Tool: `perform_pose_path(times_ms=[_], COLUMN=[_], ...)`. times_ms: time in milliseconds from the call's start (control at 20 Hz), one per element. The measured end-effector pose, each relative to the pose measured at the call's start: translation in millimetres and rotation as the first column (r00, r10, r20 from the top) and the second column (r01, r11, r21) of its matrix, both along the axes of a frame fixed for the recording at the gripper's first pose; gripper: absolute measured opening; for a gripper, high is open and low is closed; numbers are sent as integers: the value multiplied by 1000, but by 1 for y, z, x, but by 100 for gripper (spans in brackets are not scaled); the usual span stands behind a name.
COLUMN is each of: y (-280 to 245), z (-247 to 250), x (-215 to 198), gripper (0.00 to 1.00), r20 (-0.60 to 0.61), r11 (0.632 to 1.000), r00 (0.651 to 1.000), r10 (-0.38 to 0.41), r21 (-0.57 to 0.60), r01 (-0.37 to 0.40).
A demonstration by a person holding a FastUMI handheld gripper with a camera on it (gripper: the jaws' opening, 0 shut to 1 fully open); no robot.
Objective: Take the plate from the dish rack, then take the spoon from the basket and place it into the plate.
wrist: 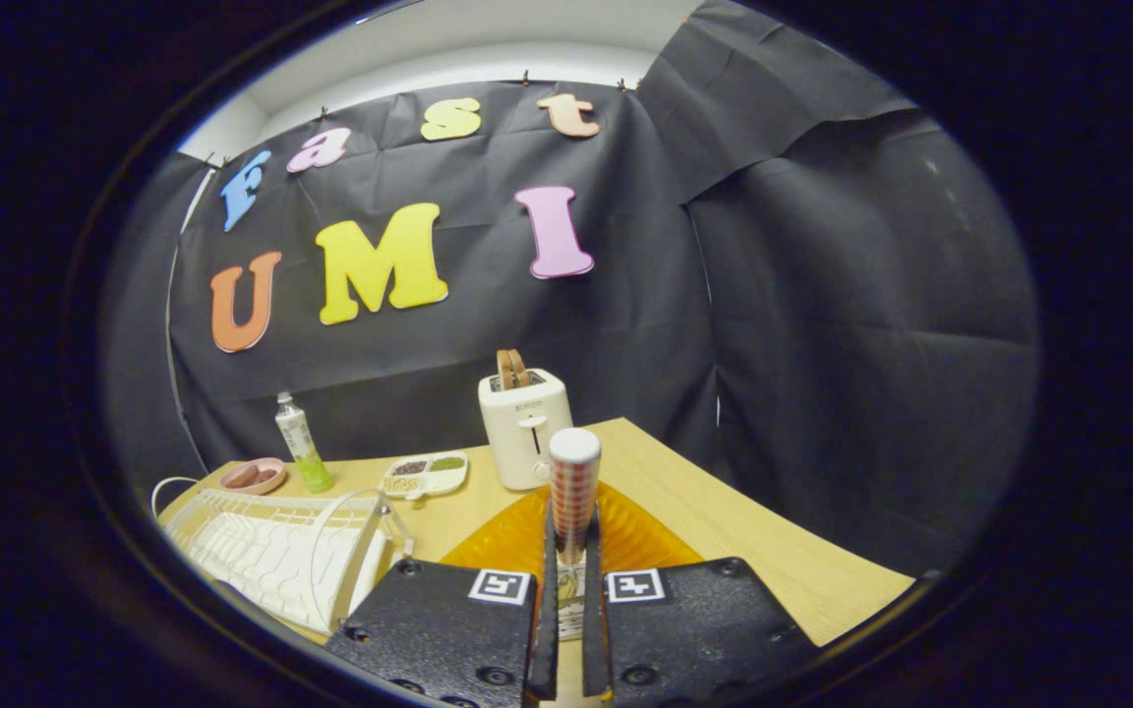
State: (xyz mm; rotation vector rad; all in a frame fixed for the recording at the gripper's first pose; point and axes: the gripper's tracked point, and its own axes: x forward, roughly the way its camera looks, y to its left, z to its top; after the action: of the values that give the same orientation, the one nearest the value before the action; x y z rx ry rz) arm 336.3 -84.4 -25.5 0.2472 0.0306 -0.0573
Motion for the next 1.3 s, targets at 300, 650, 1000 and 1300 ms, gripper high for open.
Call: perform_pose_path(times_ms=[300, 650, 1000, 1300], y=[4, 35, 82, 161], z=[34, 75, 104, 95], x=[-35, -99, -168, -216], gripper=[15, 15, 15, 15], r20=[52, 73, 80, 78], r11=[999, 997, 990, 962], r00=[999, 994, 987, 964], r10=[0, 77, 136, 255], r21=[-35, 1, -55, -119], r01=[2, -77, -132, -245])
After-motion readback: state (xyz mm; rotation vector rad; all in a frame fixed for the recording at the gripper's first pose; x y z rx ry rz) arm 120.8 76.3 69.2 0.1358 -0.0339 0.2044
